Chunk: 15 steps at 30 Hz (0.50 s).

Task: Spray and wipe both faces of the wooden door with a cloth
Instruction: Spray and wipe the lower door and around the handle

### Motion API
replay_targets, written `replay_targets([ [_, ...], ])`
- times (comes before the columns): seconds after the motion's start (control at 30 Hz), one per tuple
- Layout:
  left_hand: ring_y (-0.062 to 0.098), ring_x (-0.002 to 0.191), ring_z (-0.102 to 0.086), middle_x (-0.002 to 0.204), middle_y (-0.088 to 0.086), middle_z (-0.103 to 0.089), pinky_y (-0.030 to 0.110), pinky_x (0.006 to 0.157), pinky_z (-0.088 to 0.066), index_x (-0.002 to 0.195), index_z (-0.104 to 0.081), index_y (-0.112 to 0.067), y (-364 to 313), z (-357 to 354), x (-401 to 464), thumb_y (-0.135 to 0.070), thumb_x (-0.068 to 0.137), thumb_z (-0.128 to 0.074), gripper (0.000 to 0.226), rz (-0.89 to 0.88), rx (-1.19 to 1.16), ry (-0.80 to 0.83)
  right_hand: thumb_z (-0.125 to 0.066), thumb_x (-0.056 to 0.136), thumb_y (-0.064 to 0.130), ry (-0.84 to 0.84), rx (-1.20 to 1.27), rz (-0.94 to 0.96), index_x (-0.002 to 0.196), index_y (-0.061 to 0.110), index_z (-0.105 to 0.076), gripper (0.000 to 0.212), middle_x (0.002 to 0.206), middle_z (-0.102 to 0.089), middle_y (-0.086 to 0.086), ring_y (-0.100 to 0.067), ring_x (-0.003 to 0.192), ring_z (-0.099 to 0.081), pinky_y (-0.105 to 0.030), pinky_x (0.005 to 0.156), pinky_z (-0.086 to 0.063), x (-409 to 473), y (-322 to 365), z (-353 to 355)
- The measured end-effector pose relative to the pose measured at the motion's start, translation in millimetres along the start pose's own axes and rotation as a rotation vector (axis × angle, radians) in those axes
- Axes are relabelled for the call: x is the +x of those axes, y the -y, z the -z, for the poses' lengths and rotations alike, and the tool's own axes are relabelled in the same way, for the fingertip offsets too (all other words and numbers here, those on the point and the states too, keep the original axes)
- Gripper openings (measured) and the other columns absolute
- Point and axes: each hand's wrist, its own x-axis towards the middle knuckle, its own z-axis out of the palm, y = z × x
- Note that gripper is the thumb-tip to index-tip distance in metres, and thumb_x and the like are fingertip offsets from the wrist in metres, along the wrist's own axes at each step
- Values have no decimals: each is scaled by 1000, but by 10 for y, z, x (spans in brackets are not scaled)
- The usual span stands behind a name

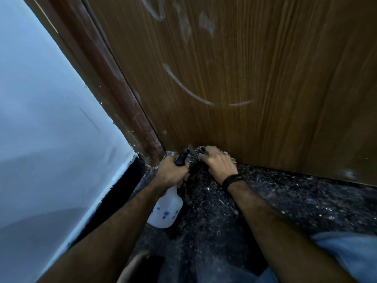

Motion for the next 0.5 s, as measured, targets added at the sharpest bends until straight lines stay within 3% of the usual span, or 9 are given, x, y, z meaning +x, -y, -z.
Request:
replay_targets([
  [0.07,22,53,-51,64,10,-60,28,51,-44,80,-60,-5,-3,4,11,-2,98,-51,20,-3,0,2,-84,48,-9,-30,26,-44,95,9,-72,52,93,-63,-16,-34,83,-66,-34,50,-50,-8,-9,-4],
  [0.2,24,54,-51,64,11,-61,30,53,-44,78,-59,-6,53,35,75,-5,98,-51,22,9,-7,-5,-68,70,-10,-260,121,-123,112,5,-65,45,95,-56,-17,-36,86,-55,-41,49,-48,270,123,237],
  [0.27,24,54,-52,62,9,-61,31,54,-45,76,-59,-8,70,66,137,-5,96,-52,22,15,-11,-12,-66,75,-7,-320,86,-45,111,4,-65,38,96,-57,-16,-34,86,-54,-40,49,-47,460,142,291],
  [0.37,25,57,-55,62,9,-62,31,53,-46,70,-60,-11,61,134,234,-9,94,-54,25,-5,-12,-36,-67,73,-1,-216,-24,129,106,2,-68,33,105,-62,-19,-35,95,-61,-39,56,-53,619,139,113],
  [0.5,26,59,-57,65,11,-65,30,54,-48,69,-62,-10,194,214,311,-8,93,-53,25,40,-20,-54,-57,74,2,-15,-53,146,101,2,-71,30,108,-65,-21,-36,99,-66,-36,54,-54,282,179,-340],
])
